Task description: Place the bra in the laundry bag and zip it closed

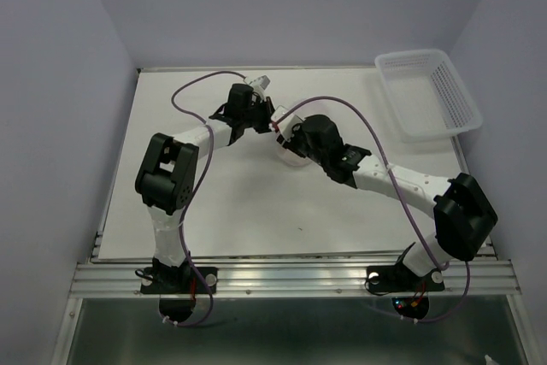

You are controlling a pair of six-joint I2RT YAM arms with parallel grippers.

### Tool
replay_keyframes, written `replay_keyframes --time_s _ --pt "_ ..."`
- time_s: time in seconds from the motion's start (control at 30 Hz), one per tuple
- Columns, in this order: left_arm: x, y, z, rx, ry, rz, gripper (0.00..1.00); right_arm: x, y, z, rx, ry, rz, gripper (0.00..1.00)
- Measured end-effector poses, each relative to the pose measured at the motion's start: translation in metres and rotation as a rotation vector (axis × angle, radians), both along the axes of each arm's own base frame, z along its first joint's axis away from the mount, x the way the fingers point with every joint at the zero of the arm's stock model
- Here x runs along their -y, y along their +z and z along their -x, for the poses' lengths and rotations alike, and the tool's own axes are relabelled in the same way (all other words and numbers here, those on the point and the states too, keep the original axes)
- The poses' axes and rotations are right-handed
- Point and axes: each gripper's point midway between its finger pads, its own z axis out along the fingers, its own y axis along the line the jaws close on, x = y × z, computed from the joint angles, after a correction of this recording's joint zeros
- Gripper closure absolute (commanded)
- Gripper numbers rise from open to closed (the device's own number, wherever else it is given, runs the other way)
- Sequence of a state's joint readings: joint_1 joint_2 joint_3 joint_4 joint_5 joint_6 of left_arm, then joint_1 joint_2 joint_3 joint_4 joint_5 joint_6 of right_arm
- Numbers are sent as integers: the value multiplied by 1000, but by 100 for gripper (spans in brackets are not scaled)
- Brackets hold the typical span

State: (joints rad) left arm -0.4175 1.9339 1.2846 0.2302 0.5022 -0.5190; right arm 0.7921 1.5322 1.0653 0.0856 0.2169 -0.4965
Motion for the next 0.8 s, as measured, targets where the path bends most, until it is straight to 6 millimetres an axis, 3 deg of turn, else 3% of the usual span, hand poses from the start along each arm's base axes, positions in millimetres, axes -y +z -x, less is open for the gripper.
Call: replay_keyframes --time_s 0.03,0.1,0.13,0.23,0.27,0.37,0.5,0.67,0.8 --pt "0 0 1 10 -14 -3 100 -2 -3 3 -13 14 1 35" --pt "1 0 2 28 -41 -11 100 -8 -8 9 -48 52 -7 30" --pt "1 0 3 41 -58 -17 100 -10 -9 11 -57 66 -12 22" --pt "2 0 6 78 -110 -31 100 -15 -12 17 -93 87 -43 11" --pt "2 0 7 92 -128 -37 100 -16 -12 17 -102 80 -55 2" --pt "0 0 9 138 -191 -56 100 -13 -2 11 -111 16 -106 0" --pt "-2 -2 4 218 -294 -93 100 1 34 -15 -116 -108 -262 0" --pt "-3 -9 -4 310 -430 -142 100 63 73 -65 -137 -289 -441 0" --pt "-2 -9 -10 381 -545 -166 100 92 75 -81 -213 -371 -516 0"
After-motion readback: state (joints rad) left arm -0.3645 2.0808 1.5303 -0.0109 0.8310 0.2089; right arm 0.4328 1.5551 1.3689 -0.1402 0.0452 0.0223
